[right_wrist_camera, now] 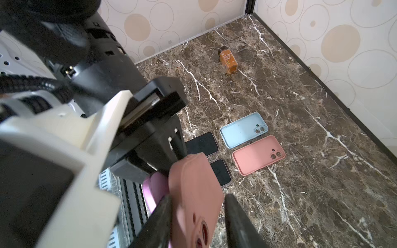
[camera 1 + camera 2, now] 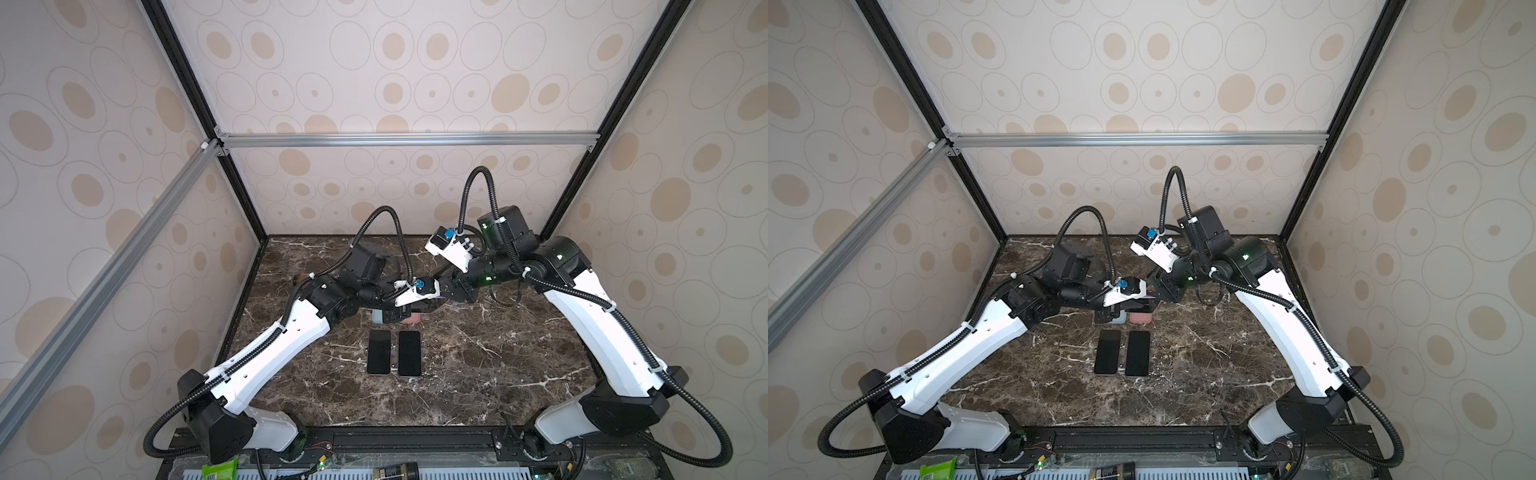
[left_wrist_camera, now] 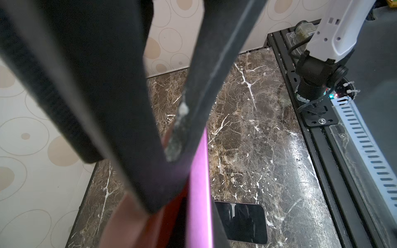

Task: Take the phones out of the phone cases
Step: 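Pull the pink case away with the right gripper while left holds the bare phone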

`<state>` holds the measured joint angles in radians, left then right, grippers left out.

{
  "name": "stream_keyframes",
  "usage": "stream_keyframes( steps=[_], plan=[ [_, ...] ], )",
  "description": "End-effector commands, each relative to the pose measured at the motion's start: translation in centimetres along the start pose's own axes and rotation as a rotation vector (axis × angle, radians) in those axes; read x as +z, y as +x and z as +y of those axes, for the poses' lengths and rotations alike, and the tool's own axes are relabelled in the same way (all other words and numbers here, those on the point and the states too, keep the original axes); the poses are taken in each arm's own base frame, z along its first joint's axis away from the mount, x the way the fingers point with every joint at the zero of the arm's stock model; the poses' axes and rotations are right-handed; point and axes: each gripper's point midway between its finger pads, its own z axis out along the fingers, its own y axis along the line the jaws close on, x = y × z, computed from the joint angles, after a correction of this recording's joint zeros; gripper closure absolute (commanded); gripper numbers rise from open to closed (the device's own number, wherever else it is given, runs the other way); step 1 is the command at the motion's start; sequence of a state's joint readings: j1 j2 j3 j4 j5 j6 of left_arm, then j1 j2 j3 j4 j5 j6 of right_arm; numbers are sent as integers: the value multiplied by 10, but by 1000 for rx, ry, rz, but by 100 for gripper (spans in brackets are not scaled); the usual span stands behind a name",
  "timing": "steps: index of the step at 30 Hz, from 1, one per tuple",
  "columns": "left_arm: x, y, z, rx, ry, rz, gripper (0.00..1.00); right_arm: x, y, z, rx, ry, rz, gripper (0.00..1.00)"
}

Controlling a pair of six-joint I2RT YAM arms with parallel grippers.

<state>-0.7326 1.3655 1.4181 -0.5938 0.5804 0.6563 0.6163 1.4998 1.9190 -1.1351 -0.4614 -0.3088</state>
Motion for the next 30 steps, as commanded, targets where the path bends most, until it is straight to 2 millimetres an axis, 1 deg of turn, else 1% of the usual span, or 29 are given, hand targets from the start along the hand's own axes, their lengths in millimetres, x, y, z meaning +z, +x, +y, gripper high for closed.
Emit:
stream_keyframes(
  steps=[1,9,14,20,25,30],
  plan=[
    [-17,-50,7,139,-38,-157,100,17,24,-5,11,-9,115,59],
    [-22,-57,8,146,-63,-190,100,28,32,-4,25,-41,146,61],
    [-24,-58,8,147,-71,-194,100,30,28,1,32,-81,128,64],
    [-24,-54,9,144,-83,-180,100,21,25,2,22,-62,111,73],
    [-24,-51,13,141,-107,-162,100,13,21,2,43,-41,88,76],
    [-25,-47,22,124,-164,-141,100,8,22,-6,94,-6,82,79]
  ],
)
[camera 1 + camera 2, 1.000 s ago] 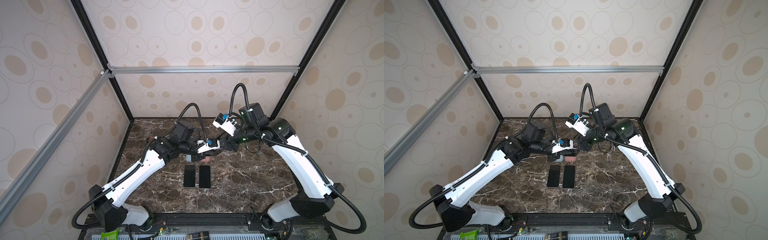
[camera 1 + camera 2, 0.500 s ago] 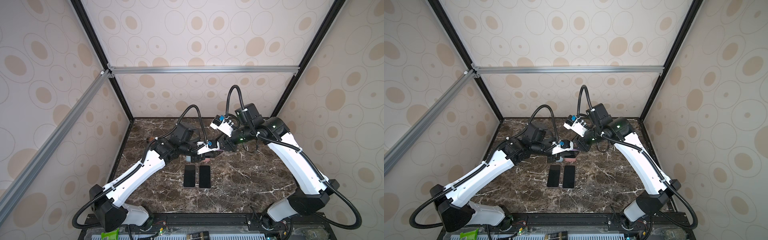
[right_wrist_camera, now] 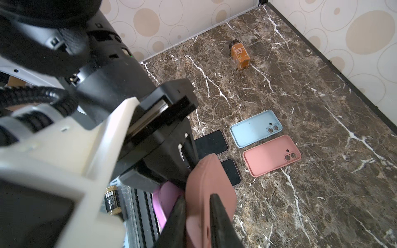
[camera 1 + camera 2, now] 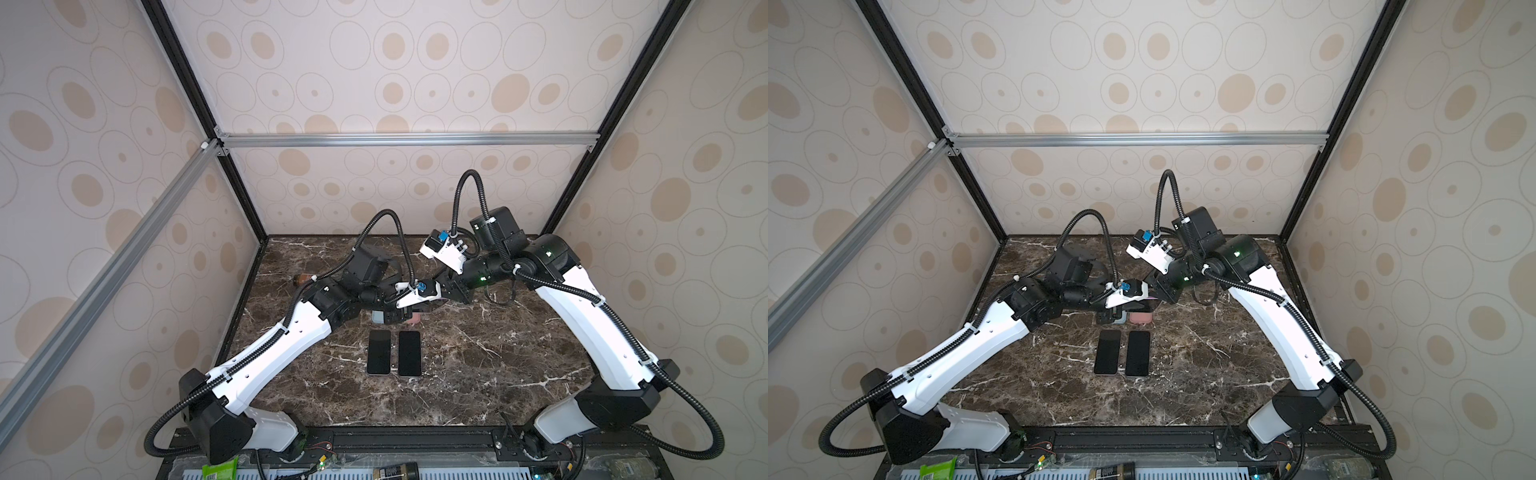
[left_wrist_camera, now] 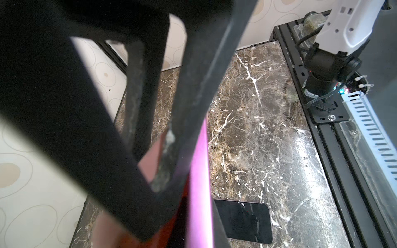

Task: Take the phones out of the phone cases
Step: 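Pull the pink case away with the right gripper while left holds the bare phone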

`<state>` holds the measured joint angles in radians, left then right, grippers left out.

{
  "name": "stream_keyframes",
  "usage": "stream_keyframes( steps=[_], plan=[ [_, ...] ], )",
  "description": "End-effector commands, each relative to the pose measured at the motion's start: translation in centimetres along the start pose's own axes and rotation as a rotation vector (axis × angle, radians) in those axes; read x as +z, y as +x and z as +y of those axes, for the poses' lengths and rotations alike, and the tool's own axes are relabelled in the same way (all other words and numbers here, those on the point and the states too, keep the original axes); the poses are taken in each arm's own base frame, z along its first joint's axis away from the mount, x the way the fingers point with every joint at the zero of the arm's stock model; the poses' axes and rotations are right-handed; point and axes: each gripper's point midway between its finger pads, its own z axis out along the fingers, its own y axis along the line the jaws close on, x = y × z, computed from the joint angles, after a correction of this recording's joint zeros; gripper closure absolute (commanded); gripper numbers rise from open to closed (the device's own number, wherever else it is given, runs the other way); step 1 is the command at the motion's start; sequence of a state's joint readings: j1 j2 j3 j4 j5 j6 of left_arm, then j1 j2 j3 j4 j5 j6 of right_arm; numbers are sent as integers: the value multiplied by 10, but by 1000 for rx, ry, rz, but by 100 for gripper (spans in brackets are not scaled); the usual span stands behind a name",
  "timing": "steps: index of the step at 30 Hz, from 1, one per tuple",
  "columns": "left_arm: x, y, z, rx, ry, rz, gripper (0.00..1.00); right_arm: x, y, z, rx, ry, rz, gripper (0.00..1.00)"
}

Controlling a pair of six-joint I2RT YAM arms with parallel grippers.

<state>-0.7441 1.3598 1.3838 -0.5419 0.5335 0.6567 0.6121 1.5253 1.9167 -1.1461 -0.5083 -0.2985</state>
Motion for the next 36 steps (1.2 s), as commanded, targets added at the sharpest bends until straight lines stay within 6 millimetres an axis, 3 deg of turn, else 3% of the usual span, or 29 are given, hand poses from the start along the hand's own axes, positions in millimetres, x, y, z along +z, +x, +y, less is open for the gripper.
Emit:
stream_keyframes(
  steps=[1,14,20,28,33,36],
  plan=[
    [-32,-51,20,105,-128,-158,100,-4,18,-12,78,54,56,80],
    [-38,-57,9,87,-115,-236,100,-25,10,-59,276,195,-109,98],
    [-34,-53,7,-12,-112,-259,100,-45,23,-85,297,393,-165,100],
    [9,-32,8,-297,-17,-256,100,-65,53,-102,366,594,-237,100],
    [46,-4,16,-471,1,-163,100,-77,81,-119,481,749,-192,100],
    [65,23,28,-557,-47,-34,100,-76,96,-126,537,784,-146,100]
  ],
)
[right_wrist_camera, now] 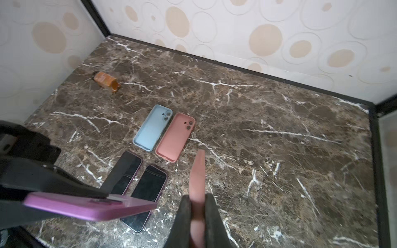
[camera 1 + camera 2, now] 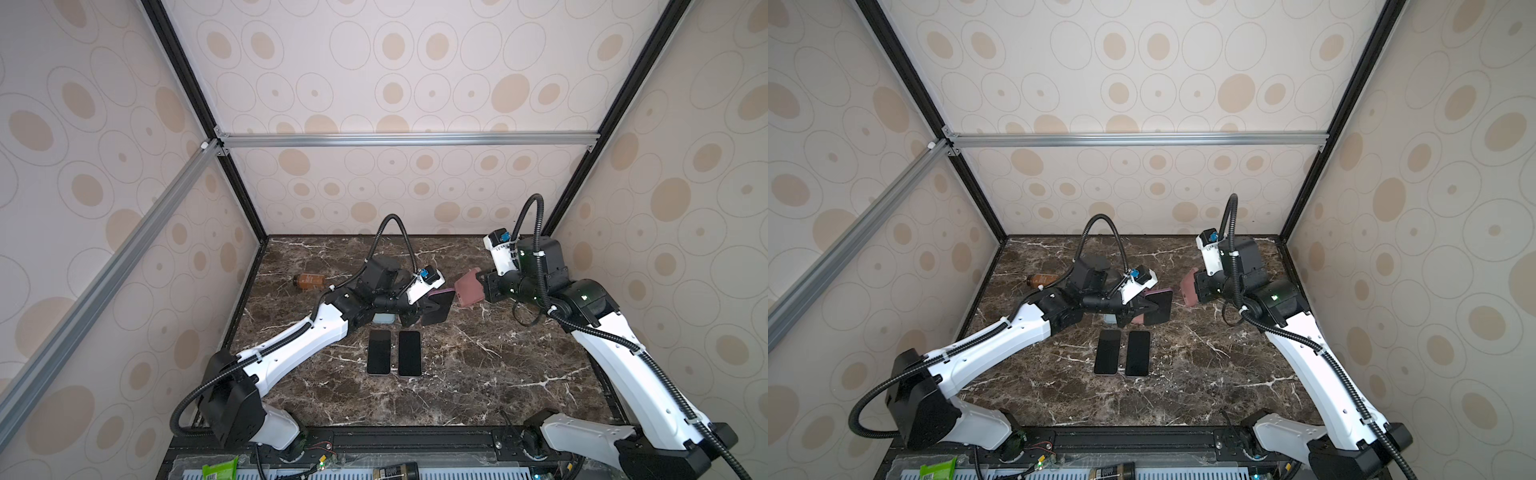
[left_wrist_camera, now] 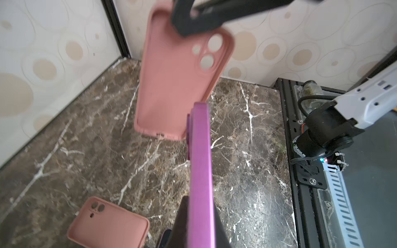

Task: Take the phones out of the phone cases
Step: 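Pull the pink case away with the right gripper while left holds the bare phone, then lower the bare phone flat beside the two dark phones with the left gripper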

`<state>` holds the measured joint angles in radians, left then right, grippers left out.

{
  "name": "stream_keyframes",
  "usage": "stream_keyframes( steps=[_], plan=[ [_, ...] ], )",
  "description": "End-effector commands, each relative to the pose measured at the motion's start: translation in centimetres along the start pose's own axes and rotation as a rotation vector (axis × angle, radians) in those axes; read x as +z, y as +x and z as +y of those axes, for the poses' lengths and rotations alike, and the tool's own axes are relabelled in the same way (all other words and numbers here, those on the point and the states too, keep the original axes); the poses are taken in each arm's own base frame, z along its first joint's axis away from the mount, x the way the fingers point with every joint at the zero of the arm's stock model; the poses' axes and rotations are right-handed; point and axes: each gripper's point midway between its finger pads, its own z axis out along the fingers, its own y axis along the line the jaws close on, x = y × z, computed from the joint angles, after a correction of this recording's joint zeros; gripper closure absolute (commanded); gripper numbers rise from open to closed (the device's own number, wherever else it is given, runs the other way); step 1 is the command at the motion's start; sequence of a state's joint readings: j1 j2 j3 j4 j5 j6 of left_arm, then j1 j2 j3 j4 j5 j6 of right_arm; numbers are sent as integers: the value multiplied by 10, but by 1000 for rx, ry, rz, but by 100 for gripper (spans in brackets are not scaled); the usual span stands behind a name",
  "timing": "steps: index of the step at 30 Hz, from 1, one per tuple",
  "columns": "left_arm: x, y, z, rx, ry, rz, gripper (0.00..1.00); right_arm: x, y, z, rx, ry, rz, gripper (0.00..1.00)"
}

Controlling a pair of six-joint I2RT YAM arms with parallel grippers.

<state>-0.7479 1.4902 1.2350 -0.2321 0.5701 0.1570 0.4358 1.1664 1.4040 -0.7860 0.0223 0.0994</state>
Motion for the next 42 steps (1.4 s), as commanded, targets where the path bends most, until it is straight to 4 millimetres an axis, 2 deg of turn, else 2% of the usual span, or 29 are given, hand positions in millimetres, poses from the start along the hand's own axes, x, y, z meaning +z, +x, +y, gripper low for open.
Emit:
stream_keyframes(
  steps=[1,5,8,12,15,19,23,27,32,37,42],
  plan=[
    [6,-13,24,-96,-90,25,100,3,9,-24,81,117,30,100],
    [29,10,43,-212,-131,153,100,10,16,-31,126,117,48,100],
    [41,19,55,-311,-173,217,100,12,19,-33,148,107,56,100],
    [44,22,72,-418,-269,244,100,15,26,-35,158,94,70,100],
    [39,10,77,-465,-299,194,100,19,33,-36,192,65,87,100],
    [29,-16,73,-438,-279,104,100,21,38,-40,280,-2,80,100],
    [26,-16,64,-456,-226,63,100,20,42,-37,341,-105,76,100],
    [28,-10,53,-524,-136,69,100,14,48,-36,319,-138,76,100],
    [39,2,27,-622,76,95,100,7,63,-29,247,-173,117,100],
    [52,19,17,-706,161,137,100,2,77,-18,199,-225,134,100],
    [67,40,13,-786,198,190,100,1,85,-22,218,-192,109,100]
  ],
)
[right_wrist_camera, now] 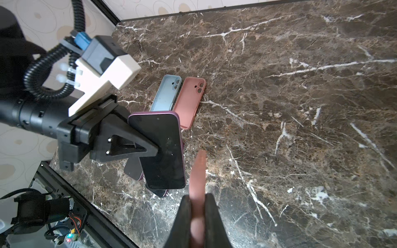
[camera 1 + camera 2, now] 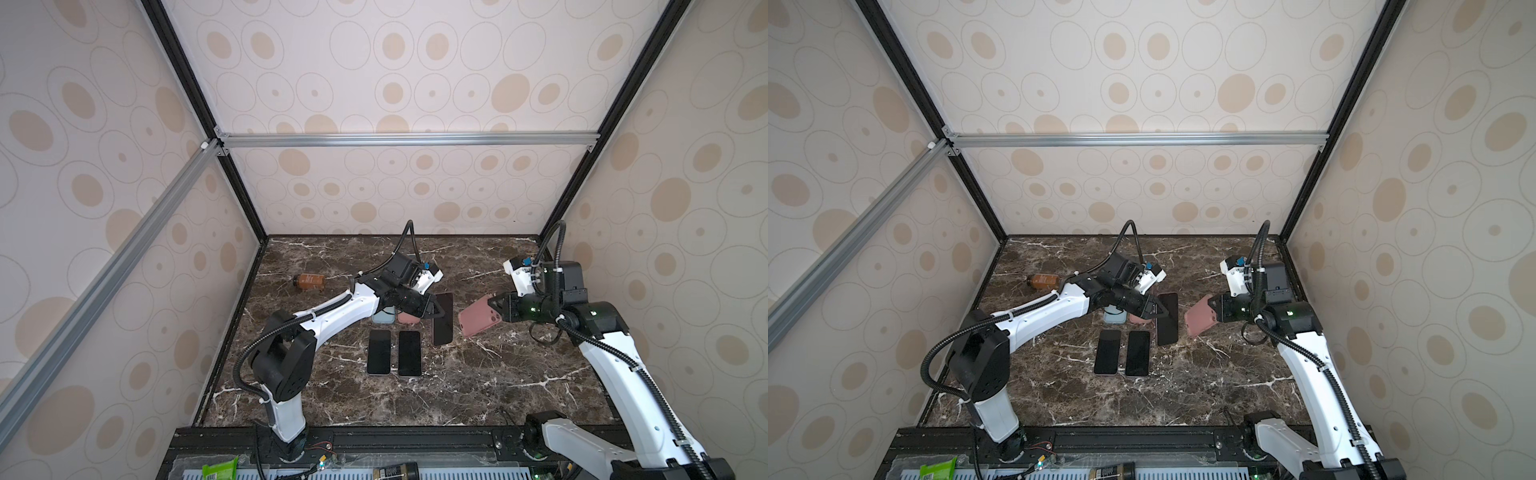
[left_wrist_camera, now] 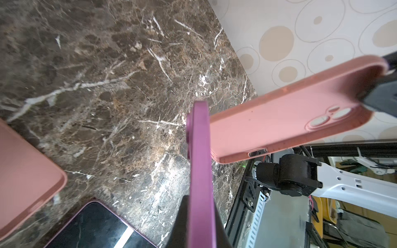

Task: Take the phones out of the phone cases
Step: 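Lower the bare phone flat beside the two dark phones with the left gripper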

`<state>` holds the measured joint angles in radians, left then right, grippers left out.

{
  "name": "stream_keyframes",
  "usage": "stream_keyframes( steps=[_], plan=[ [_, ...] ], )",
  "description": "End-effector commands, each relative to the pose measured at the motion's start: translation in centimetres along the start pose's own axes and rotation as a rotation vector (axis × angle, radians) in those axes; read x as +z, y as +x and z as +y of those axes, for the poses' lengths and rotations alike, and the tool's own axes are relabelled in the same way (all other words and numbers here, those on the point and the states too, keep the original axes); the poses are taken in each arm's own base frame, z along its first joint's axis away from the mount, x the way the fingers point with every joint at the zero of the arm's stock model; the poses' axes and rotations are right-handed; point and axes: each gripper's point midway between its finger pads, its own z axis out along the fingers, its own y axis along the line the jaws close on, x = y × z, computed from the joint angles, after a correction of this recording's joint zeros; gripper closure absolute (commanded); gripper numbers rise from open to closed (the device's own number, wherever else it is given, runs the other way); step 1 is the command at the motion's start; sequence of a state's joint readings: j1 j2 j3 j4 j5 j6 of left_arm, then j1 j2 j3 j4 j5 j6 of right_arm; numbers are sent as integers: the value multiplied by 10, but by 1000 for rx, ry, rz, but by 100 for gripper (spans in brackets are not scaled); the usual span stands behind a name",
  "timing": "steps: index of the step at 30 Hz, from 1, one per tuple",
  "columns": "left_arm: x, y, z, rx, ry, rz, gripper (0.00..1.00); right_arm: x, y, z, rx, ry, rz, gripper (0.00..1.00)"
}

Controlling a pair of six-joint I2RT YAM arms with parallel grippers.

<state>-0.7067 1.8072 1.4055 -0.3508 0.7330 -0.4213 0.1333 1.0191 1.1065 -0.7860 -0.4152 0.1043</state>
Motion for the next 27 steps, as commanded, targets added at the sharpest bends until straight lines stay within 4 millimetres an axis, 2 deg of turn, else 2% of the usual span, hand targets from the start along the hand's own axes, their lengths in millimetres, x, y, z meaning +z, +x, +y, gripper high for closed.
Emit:
stream_keyframes(
  steps=[1,5,11,27],
  plan=[
    [6,-1,-9,-49,85,10,100,-4,5,-4,-6,22,-20,100],
    [16,12,3,-110,63,56,100,-1,18,-12,22,58,15,100],
    [30,28,12,-181,59,114,100,10,34,-11,51,23,85,100],
    [56,47,14,-227,33,197,97,31,56,-19,92,12,108,100]
  ],
)
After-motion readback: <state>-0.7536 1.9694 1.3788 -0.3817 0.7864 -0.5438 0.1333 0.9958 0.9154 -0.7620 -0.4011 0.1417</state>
